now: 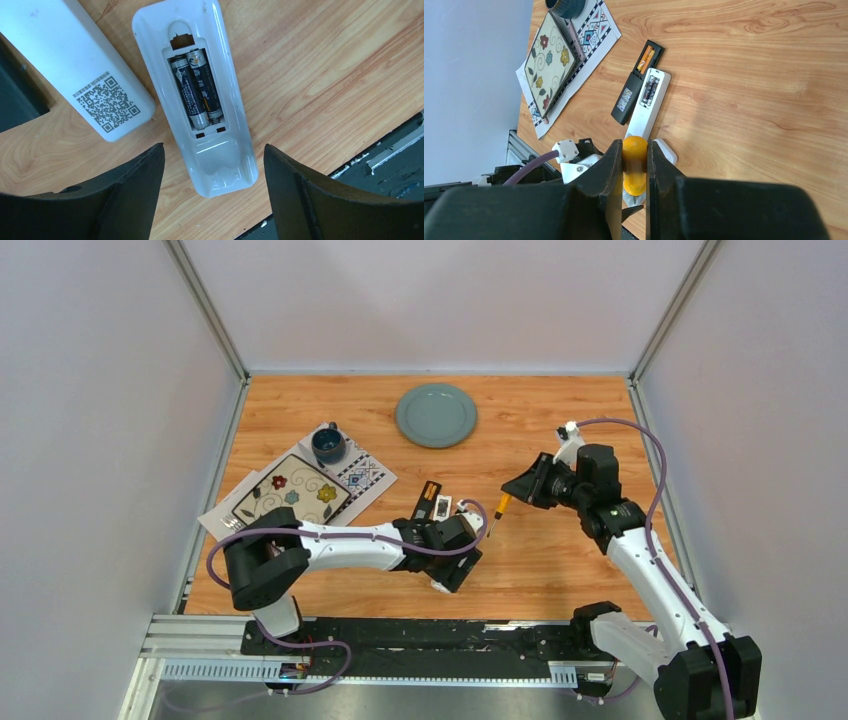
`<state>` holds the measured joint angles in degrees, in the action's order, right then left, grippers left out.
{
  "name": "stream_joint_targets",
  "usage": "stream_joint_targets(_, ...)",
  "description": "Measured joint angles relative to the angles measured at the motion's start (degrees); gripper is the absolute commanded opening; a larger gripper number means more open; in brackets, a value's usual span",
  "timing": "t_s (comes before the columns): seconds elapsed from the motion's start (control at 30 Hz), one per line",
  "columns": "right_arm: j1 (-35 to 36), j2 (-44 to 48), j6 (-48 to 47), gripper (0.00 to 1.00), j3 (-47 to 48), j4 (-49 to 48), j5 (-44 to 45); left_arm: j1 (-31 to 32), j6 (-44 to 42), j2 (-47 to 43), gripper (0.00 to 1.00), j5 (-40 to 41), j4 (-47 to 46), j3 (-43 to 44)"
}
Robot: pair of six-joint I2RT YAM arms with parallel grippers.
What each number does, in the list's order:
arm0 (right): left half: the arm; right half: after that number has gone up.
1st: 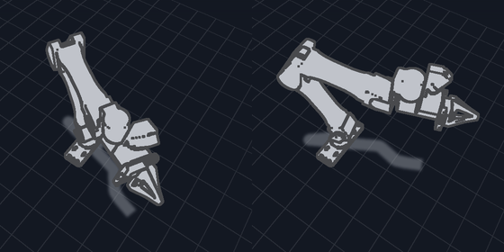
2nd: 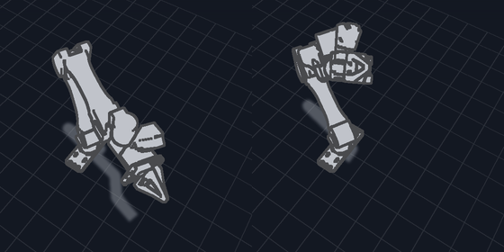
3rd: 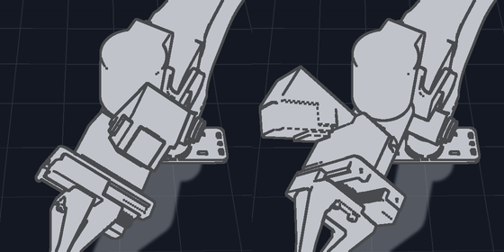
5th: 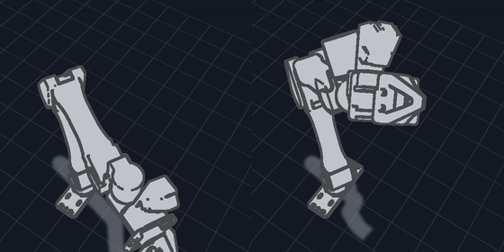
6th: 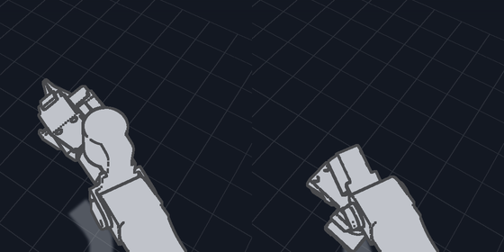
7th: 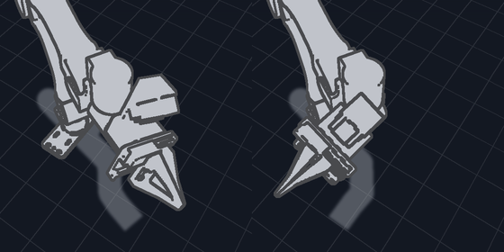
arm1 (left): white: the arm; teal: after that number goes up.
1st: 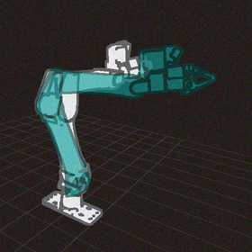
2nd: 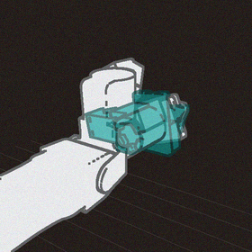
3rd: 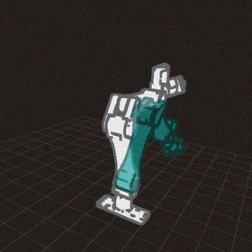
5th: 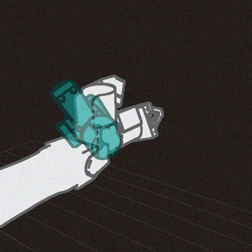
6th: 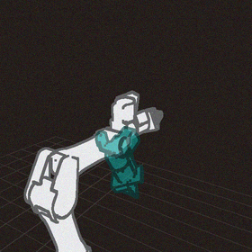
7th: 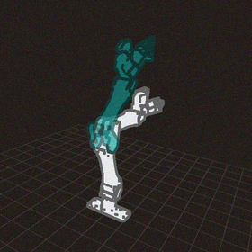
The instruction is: Unload the batteries from the remote control
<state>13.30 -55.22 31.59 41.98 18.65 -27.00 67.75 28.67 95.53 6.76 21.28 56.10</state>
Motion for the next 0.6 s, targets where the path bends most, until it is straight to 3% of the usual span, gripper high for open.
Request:
stream_joint_targets(0.2,0.00,0.00,-0.11,0.00,-0.59,-0.07,-0.17,1.05,0.85,2.32,0.69,1.97,1.42,0.96)
stream_joint_targets(0.43,-0.24,-0.07,-0.20,0.00,-0.90,-0.11,-0.42,1.68,0.72,2.49,0.49,3.87,1.95,0.81)
stream_joint_targets(0.6,-0.26,-0.42,-0.20,0.00,-0.90,-0.35,-0.55,1.73,-1.49,1.42,0.47,3.76,0.55,-0.68)
